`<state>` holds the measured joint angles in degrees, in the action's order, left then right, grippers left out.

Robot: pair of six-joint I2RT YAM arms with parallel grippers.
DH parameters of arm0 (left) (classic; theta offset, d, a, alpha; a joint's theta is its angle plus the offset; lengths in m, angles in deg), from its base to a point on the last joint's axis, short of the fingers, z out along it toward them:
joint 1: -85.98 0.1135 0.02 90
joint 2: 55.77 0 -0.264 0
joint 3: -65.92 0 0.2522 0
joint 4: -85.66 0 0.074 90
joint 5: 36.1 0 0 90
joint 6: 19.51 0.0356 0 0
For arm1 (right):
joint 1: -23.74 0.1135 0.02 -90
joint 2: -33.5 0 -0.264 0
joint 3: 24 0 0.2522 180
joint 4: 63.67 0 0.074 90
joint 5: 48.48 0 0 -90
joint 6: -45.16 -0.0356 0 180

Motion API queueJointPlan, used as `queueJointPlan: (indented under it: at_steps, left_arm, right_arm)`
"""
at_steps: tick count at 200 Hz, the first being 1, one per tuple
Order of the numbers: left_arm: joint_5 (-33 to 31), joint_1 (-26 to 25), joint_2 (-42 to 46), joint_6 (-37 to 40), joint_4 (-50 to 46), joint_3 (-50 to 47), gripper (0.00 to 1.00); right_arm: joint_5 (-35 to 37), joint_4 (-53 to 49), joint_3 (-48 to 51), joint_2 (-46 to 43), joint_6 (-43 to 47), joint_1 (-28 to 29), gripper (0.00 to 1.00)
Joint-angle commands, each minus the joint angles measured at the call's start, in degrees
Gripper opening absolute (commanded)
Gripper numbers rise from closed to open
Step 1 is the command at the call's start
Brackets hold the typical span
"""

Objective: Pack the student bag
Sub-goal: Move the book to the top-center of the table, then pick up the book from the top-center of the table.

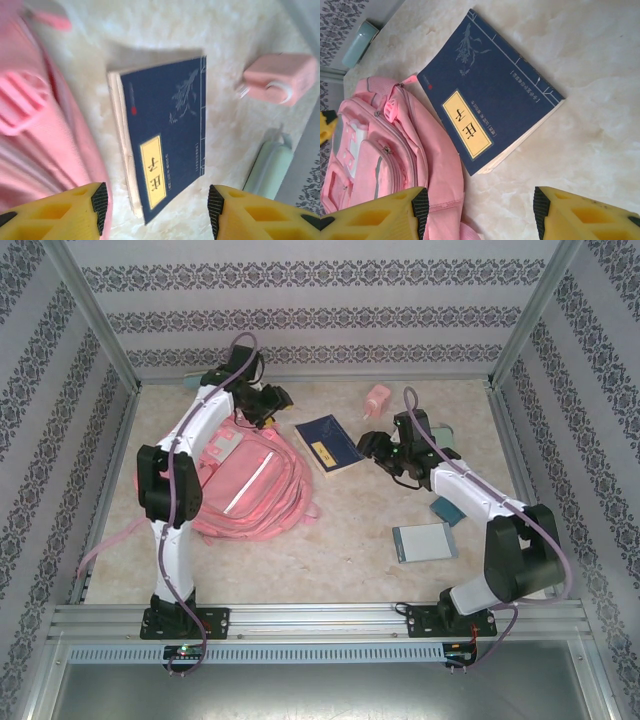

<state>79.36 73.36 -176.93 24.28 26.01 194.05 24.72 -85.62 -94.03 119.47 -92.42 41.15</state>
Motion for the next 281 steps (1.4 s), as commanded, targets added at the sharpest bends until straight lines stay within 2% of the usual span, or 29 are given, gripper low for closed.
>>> queueJointPlan:
  at_steps: [1,73,107,160,189,214,249,264,281]
  left_arm:
    - [0.18,-0.11,0.19,4.35,-3.39,0.94,0.59]
    - [1.87,0.13,-11.26,5.59,1.86,9.23,0.58]
    - [2.15,-0.94,-16.72,4.28,1.09,13.28,0.57]
    - [1.37,-4.83,-15.31,0.11,3.11,5.96,0.57]
    - [-1.5,-6.91,-13.91,-2.31,4.43,1.56,0.56]
    - [-0.45,-7.59,-15.02,-4.54,5.66,-0.09,0.51]
    - [-2.05,-8.31,-17.03,-3.41,3.29,2.33,0.4]
    - [-2.75,-8.3,-17.34,-2.71,2.74,2.5,0.35]
    - [-3.34,-8.32,-18.26,-1.59,1.49,3.83,0.34]
  right_arm:
    - [-1.33,2.78,0.16,1.71,0.45,0.75,0.59]
    - [-2.26,2.65,-4.54,9.2,2.17,2.53,0.53]
    - [-2.09,1.86,-8.99,14.38,3.99,2.89,0.52]
    - [-1.79,-1.38,-19.17,23.62,8.57,1.25,0.52]
    - [-1.59,-3.92,-24.98,29.07,10.61,-0.56,0.52]
    - [-1.15,-6.22,-29.15,33.01,12.56,-1.71,0.53]
    - [-2.23,-10.92,-35.17,39.3,16.76,-2.55,0.54]
    - [-2.44,-11.57,-35.73,40.62,17.86,-2.61,0.55]
    - [-1.91,-12.5,-35.44,41.15,18.96,-2.43,0.56]
